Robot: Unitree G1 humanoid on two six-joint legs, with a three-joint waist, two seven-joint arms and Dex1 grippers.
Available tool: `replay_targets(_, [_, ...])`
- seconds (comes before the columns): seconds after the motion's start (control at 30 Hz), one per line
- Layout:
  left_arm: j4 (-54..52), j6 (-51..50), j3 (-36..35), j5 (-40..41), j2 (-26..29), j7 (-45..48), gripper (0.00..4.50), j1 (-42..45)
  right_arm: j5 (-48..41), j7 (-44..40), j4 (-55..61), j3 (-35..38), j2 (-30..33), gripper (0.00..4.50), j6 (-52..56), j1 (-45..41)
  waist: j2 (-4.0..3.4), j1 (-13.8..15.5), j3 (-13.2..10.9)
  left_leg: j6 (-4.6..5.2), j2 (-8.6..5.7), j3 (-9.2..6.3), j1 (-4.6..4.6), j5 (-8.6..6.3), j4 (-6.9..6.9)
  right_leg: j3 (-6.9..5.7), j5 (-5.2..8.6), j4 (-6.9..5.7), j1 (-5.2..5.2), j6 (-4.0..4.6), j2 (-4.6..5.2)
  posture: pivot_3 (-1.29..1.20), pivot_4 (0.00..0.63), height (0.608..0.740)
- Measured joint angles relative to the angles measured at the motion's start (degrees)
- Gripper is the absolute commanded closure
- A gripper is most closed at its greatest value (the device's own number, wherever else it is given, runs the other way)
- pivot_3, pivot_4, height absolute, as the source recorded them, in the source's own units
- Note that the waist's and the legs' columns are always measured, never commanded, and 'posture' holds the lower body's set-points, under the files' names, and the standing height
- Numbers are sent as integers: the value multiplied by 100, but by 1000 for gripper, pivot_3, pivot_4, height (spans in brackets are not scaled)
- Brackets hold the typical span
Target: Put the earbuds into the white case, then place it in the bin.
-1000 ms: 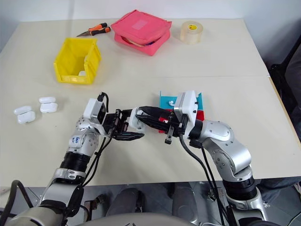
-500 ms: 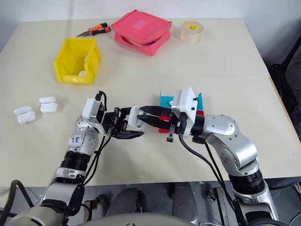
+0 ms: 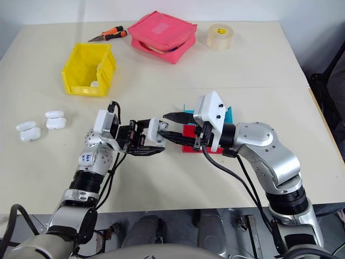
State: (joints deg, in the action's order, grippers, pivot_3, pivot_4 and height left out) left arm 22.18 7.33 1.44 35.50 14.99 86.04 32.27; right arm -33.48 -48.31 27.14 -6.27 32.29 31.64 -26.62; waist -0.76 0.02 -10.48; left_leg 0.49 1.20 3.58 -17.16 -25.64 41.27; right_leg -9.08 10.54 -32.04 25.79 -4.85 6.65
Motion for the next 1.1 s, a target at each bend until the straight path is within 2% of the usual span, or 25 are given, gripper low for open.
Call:
replay_targets(0.33, [411, 182, -46, -38, -85, -2, 1711, 251, -108, 51, 220, 378, 432, 2404, 288, 144, 0, 2, 0, 1, 0, 0, -1, 0, -1, 0, 0, 2, 0, 0, 0, 0, 150, 740])
replay_targets(0.47, [595, 261, -92, -112, -81, -3, 1711, 329, -144, 320, 446, 783, 617, 2404, 491, 431, 1, 24, 0, 3, 0, 0, -2, -1, 0, 0, -1, 4, 0, -1, 1, 0, 150, 740])
replay_targets(0.63, [801, 373, -241, -168, -15, -4, 1711, 413, -231, 583, 968, 1923, 965, 2404, 673, 1945, 1, 153, 0, 8, 0, 1, -11, -5, 0, -1, -2, 9, -1, -4, 1, 0, 150, 740])
replay_targets(0.8, [956, 425, -298, -194, -22, -3, 1711, 578, -324, 628, 1358, 2992, 1021, 2404, 750, 3279, 1, 154, 0, 16, -1, 2, -10, -9, -2, 4, -7, 17, -17, -11, 1, 0, 150, 740])
replay_targets(0.87, [1033, 438, -312, -201, -14, -3, 1711, 606, -313, 604, 1356, 3487, 1017, 1872, 759, 3948, 1, 159, 0, 16, -1, 1, -9, -10, -6, 4, -7, 20, -19, -10, 0, 0, 150, 740])
replay_targets(1.03, [1235, 459, -327, -214, -11, -3, 1711, 727, -306, 178, 1296, 4448, 1015, 120, 630, 5132, 2, 148, 0, 23, -5, 8, -1, -13, -7, 14, -11, 25, -25, -18, 0, 0, 150, 740])
replay_targets(1.1, [1255, 474, -325, -217, -27, -3, 1711, 760, -301, -22, 1267, 4728, 1015, 22, 454, 5387, 2, 137, 0, 24, -5, 7, 2, -14, -10, 16, -11, 26, -25, -17, -1, 0, 150, 740])
